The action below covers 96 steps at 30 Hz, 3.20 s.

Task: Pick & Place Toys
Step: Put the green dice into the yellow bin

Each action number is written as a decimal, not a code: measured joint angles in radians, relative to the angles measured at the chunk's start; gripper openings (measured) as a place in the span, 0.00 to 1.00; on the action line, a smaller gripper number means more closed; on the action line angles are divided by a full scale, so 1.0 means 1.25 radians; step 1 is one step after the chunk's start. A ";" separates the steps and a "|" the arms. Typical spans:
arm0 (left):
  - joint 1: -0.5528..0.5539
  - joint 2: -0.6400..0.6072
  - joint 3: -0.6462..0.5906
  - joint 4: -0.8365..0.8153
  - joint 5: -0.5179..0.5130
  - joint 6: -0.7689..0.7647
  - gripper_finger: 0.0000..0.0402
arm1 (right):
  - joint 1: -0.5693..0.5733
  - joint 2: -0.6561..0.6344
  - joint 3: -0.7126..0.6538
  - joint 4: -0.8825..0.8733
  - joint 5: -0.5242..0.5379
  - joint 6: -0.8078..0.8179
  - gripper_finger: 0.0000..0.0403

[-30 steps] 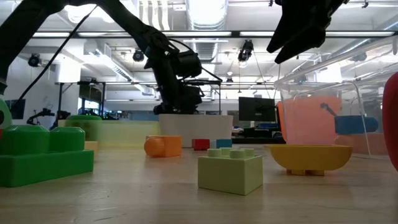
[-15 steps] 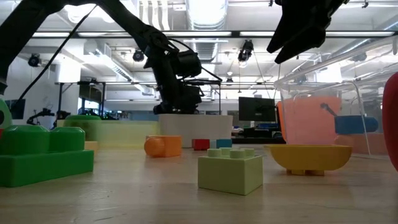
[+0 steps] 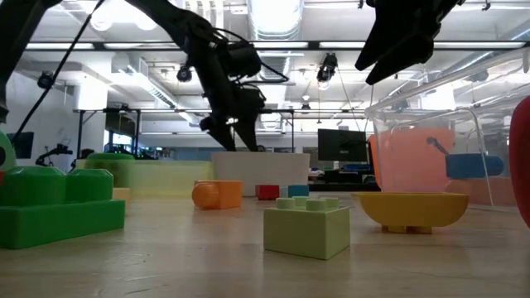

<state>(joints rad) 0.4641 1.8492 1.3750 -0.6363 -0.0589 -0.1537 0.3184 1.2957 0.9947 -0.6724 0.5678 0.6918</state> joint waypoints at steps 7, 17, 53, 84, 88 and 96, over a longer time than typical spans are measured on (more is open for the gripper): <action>-0.016 -0.078 -0.001 -0.229 0.030 -0.045 0.95 | 0.000 0.000 0.000 0.000 0.000 -0.001 0.84; -0.159 -0.231 -0.063 -0.376 0.048 -0.175 0.95 | 0.000 0.000 0.000 0.001 0.001 -0.012 0.84; -0.835 -0.318 -0.250 -0.488 0.125 -0.606 0.95 | 0.040 0.000 0.000 0.001 -0.015 -0.008 0.84; -0.840 -0.398 -0.337 -0.343 0.101 -0.572 0.95 | 0.040 0.066 -0.001 0.005 -0.013 -0.015 0.84; -0.840 -0.398 -0.337 -0.343 0.101 -0.575 0.95 | 0.040 0.066 -0.001 0.005 -0.013 -0.015 0.84; -0.840 -0.398 -0.337 -0.343 0.077 -0.592 0.97 | 0.040 0.065 -0.001 0.004 -0.013 -0.015 0.84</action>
<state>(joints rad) -0.5863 1.3514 0.9543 -1.0647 0.0376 -0.8934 0.3683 1.3773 0.9939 -0.6670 0.5514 0.6731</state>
